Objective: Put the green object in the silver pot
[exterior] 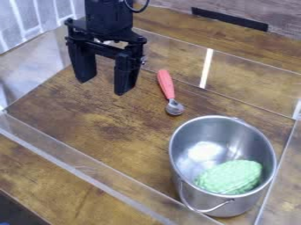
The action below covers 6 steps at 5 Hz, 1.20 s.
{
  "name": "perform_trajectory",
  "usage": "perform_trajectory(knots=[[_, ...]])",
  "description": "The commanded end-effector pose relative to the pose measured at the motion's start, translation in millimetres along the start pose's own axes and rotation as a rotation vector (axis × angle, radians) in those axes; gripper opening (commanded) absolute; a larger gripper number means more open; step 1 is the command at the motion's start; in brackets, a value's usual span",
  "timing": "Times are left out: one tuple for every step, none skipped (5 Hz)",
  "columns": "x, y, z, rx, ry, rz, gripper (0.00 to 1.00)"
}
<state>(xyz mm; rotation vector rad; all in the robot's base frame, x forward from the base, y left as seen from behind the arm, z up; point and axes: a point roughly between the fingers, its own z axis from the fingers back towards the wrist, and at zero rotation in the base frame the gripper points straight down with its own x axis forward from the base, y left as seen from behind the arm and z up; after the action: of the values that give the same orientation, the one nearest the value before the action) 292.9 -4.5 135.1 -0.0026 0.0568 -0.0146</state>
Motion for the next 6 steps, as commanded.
perform_trajectory(knots=[[4.3,16.2,-7.4,-0.002,0.002,0.031,1.00],[5.8,23.5,-11.7,-0.002,-0.012,0.048,1.00],[8.6,17.4,-2.3,0.004,-0.025,0.024,1.00],[11.6,10.6,4.8,0.009,-0.032,-0.005,1.00],[14.0,0.5,12.8,0.019,-0.044,-0.042,1.00],[17.1,-6.1,16.6,0.004,-0.051,-0.082,1.00]])
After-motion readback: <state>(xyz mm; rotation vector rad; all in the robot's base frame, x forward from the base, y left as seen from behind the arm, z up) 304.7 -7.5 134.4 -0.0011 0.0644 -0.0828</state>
